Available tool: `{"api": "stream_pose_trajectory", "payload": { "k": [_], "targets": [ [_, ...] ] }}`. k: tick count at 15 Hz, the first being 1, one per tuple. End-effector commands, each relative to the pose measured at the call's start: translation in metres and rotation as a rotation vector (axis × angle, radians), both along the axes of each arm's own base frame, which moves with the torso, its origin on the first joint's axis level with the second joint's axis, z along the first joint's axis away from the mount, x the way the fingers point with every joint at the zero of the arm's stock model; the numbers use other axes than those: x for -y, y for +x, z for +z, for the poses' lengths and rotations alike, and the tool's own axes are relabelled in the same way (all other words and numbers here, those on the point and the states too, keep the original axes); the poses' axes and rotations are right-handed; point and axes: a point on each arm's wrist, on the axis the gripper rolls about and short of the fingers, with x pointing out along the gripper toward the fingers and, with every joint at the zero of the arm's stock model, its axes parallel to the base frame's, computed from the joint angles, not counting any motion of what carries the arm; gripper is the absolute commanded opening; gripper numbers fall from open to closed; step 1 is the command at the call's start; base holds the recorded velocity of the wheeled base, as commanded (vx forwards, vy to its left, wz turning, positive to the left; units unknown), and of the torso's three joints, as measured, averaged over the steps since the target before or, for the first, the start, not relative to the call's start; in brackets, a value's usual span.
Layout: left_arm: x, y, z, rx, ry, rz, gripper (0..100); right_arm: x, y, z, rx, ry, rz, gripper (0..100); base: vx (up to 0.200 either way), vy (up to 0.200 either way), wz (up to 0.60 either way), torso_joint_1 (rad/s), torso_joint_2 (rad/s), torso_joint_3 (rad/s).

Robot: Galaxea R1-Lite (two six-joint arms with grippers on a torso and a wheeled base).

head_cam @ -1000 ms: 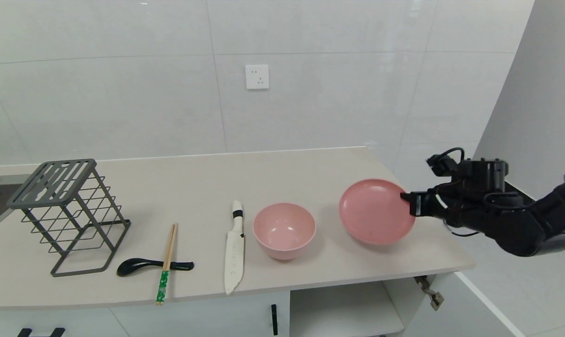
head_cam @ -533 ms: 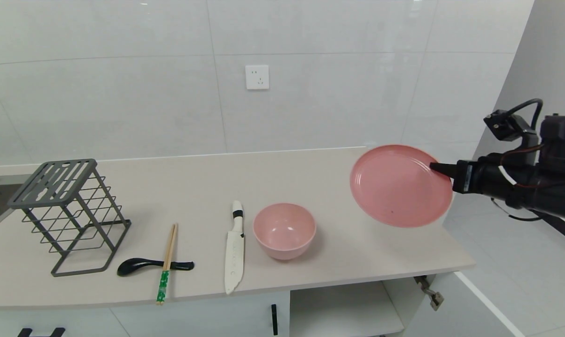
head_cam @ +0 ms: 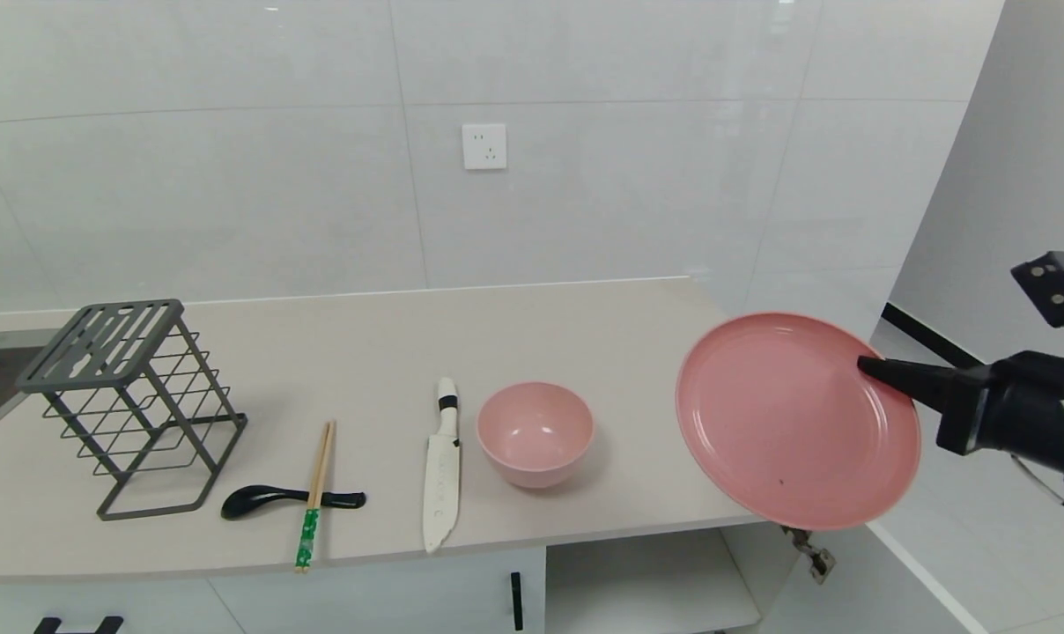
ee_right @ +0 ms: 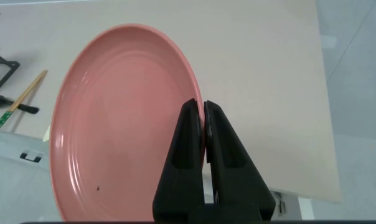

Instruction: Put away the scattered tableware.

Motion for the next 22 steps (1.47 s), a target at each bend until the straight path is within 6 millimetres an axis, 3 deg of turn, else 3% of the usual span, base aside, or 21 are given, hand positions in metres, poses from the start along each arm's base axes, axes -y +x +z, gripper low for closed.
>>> {"api": "stream_pose_trajectory", "payload": {
  "k": [1,4,7,12,13,15,18,19,20,22],
  "targets": [
    [0.011,0.056,0.003,-0.301,-0.001,-0.182,100,-0.004,-0.030,0.011,0.087,0.012,0.048,0,0.000,0.000,0.00,0.000,0.00,0.000],
    [0.026,0.109,0.015,-0.402,0.022,-0.187,100,-0.003,-0.049,0.013,0.131,0.011,0.050,0,0.000,0.000,0.00,0.000,0.00,0.000],
    [0.045,0.150,0.008,-0.467,0.045,-0.236,100,0.001,-0.065,0.009,0.152,0.013,0.048,0,0.000,0.000,0.00,0.000,0.00,0.000],
    [0.069,0.202,-0.017,-0.585,0.079,-0.260,100,0.006,-0.084,0.016,0.285,-0.086,0.066,0,0.000,0.000,0.00,0.000,0.00,0.000],
    [0.069,0.202,-0.017,-0.585,0.079,-0.260,100,0.006,-0.084,0.016,0.285,-0.086,0.066,0,0.000,0.000,0.00,0.000,0.00,0.000],
    [0.085,0.242,-0.032,-0.590,0.081,-0.256,100,0.008,-0.089,0.015,0.305,-0.094,0.061,0,0.000,0.000,0.00,0.000,0.00,0.000],
    [0.098,0.273,-0.063,-0.622,0.093,-0.236,100,0.010,-0.099,0.015,0.338,-0.093,0.054,0,0.000,0.000,0.00,0.000,0.00,0.000],
    [0.098,0.275,-0.065,-0.622,0.093,-0.236,100,0.010,-0.099,0.016,0.341,-0.092,0.054,0,0.000,0.000,0.00,0.000,0.00,0.000],
    [0.108,0.297,-0.084,-0.597,0.090,-0.221,100,0.013,-0.104,0.018,0.369,-0.092,0.035,0,0.000,0.000,0.00,0.000,0.00,0.000],
    [0.122,0.315,-0.102,-0.587,0.097,-0.205,100,0.014,-0.107,0.020,0.384,-0.091,0.027,0,0.000,0.000,0.00,0.000,0.00,0.000]
  ]
}}
